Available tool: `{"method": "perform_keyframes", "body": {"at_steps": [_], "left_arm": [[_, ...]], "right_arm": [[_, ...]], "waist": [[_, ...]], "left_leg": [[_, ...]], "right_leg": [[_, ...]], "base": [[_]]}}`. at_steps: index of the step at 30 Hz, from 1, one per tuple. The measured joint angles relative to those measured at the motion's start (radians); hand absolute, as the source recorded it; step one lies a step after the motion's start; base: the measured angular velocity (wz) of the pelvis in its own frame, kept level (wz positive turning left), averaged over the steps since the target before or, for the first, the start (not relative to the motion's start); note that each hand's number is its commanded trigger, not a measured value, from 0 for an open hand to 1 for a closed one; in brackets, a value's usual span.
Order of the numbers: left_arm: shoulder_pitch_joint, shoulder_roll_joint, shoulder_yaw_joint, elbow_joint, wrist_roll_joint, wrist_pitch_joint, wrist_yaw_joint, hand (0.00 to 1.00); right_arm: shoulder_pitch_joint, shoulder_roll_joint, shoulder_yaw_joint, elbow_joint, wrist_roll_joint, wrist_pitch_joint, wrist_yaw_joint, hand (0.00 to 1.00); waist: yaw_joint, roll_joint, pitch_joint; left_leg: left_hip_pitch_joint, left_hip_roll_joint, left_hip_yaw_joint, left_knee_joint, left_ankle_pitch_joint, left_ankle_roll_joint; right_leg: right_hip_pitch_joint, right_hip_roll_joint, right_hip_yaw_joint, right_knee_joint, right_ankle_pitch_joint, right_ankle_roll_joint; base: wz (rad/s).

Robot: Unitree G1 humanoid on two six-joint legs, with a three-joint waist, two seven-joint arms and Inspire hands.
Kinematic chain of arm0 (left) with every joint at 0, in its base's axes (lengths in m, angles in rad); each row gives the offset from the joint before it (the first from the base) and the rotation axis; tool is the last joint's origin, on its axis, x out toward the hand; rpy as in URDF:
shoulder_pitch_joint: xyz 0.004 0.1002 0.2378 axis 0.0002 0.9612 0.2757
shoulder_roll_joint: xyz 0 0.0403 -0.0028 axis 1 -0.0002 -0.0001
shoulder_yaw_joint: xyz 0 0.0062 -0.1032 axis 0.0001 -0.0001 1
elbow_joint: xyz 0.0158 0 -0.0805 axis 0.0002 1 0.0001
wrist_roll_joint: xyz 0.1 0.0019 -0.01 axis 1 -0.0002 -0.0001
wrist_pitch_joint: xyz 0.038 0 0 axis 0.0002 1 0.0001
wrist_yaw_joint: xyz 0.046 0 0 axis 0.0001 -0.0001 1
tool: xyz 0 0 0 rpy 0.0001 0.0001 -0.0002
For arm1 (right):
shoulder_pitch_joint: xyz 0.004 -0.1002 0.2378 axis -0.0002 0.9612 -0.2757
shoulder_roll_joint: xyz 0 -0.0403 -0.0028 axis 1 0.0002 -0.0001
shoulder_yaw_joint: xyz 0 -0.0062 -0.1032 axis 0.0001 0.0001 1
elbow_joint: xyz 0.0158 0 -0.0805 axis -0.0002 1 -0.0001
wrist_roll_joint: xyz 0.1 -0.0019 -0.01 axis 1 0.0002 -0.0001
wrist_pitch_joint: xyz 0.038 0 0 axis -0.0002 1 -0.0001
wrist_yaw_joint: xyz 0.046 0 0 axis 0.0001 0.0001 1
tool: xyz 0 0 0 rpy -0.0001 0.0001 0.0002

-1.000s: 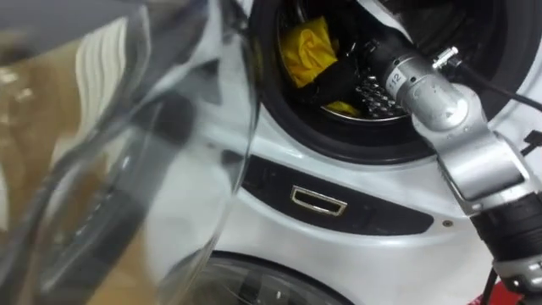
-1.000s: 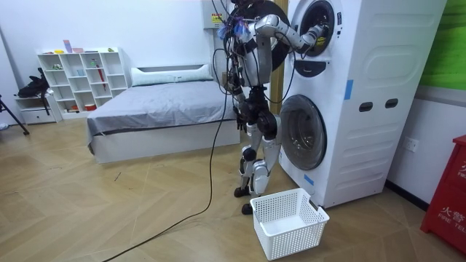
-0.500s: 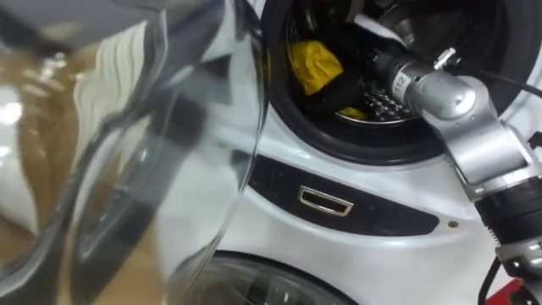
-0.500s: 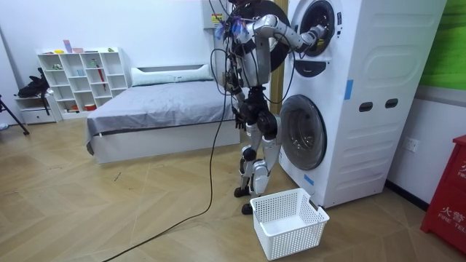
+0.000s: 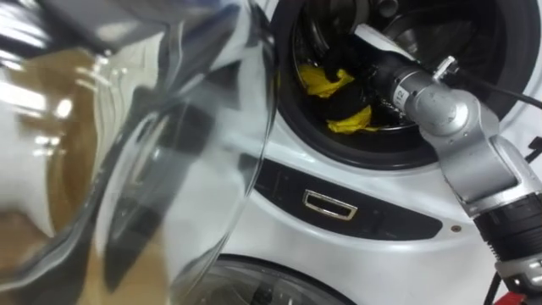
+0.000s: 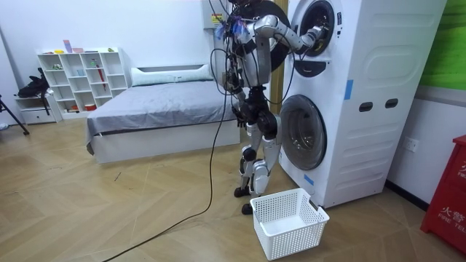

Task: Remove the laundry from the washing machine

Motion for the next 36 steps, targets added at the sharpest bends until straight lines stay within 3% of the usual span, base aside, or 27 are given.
{"method": "perform_keyframes", "body": {"at_steps": [5, 7, 12, 18, 21, 22, 27, 29, 32, 34, 36], "left_arm": [[-0.003, 0.008, -0.004, 0.008, 0.005, -0.026, 0.006, 0.0], [-0.009, 0.007, -0.004, 0.013, 0.004, -0.044, 0.007, 0.0], [0.003, 0.007, -0.003, 0.01, 0.003, -0.057, 0.05, 0.0], [0.04, -0.009, 0.009, 0.01, 0.005, -0.091, 0.091, 0.0], [0.059, -0.017, 0.016, 0.01, 0.004, -0.123, 0.11, 0.0], [0.076, -0.019, 0.016, 0.01, 0.0, -0.131, 0.117, 0.0], [0.115, -0.029, 0.035, 0.017, 0.006, -0.171, 0.12, 0.0], [0.126, -0.034, 0.068, 0.03, 0.006, -0.182, 0.124, 0.0], [0.151, -0.037, 0.099, 0.031, 0.006, -0.188, 0.137, 0.0], [0.18, -0.037, 0.125, 0.029, 0.006, -0.194, 0.139, 0.0], [0.193, -0.037, 0.137, 0.029, 0.006, -0.198, 0.149, 0.0]], "right_arm": [[0.009, 0.004, 0.029, -0.103, 0.027, 0.018, -0.012, 1.0], [0.04, 0.004, 0.031, -0.209, 0.018, 0.042, -0.013, 1.0], [0.123, 0.004, 0.031, -0.428, 0.027, 0.057, -0.005, 1.0], [0.248, 0.004, 0.027, -0.719, 0.16, 0.04, -0.005, 1.0], [0.377, 0.007, -0.025, -0.834, 0.282, 0.018, -0.006, 1.0], [0.413, 0.008, -0.039, -0.855, 0.338, 0.016, -0.005, 1.0], [0.471, 0.007, -0.156, -0.889, 0.481, -0.004, -0.006, 1.0], [0.501, -0.004, -0.206, -0.904, 0.556, -0.011, -0.005, 1.0], [0.526, -0.017, -0.249, -0.944, 0.618, -0.025, -0.007, 1.0], [0.527, -0.028, -0.333, -0.95, 0.694, -0.05, -0.034, 1.0], [0.541, -0.031, -0.396, -0.96, 0.735, -0.081, -0.066, 1.0]], "waist": [[0.001, 0.001, -0.0015], [-0.002, 0.003, -0.0053], [-0.006, 0.014, -0.0077], [-0.068, 0.049, -0.0091], [-0.091, 0.069, -0.007], [-0.109, 0.075, -0.013], [-0.17, 0.088, -0.011], [-0.173, 0.091, -0.0096], [-0.197, 0.092, -0.0141], [-0.218, 0.086, -0.0223], [-0.229, 0.085, -0.0235]], "left_leg": [[-0.002, 0.013, 0.037, -0.012, 0.0, -0.001], [-0.009, 0.015, 0.048, -0.017, 0.0, -0.001], [-0.005, 0.018, 0.076, -0.024, 0.0, 0.0], [0.003, 0.024, 0.096, -0.026, 0.0, 0.0], [0.02, 0.024, 0.102, -0.028, 0.0, 0.0], [0.022, 0.025, 0.102, -0.028, 0.0, 0.0], [0.021, 0.031, 0.106, -0.036, -0.006, 0.004], [0.02, 0.034, 0.108, -0.033, -0.009, 0.002], [0.015, 0.03, 0.104, -0.021, -0.011, 0.0], [0.015, 0.03, 0.107, -0.012, -0.013, 0.002], [0.017, 0.03, 0.108, -0.011, -0.013, 0.003]], "right_leg": [[-0.02, 0.007, 0.025, 0.005, 0.007, -0.009], [-0.038, 0.008, 0.037, 0.014, 0.007, -0.009], [-0.054, 0.009, 0.074, 0.014, 0.008, -0.008], [-0.052, 0.007, 0.094, 0.013, 0.009, -0.006], [-0.037, 0.007, 0.103, 0.014, 0.009, -0.005], [-0.034, 0.007, 0.104, 0.013, 0.009, -0.005], [-0.036, 0.014, 0.112, 0.013, 0.009, -0.005], [-0.037, 0.017, 0.116, 0.013, 0.009, -0.005], [-0.036, 0.018, 0.121, 0.012, 0.008, -0.005], [-0.035, 0.018, 0.121, 0.012, 0.009, -0.004], [-0.035, 0.017, 0.121, 0.012, 0.01, -0.003]], "base": [[-0.23], [-0.15], [-0.18], [-0.07], [-0.04], [0.0], [-0.02], [-0.07], [0.0], [0.05], [0.0]]}}
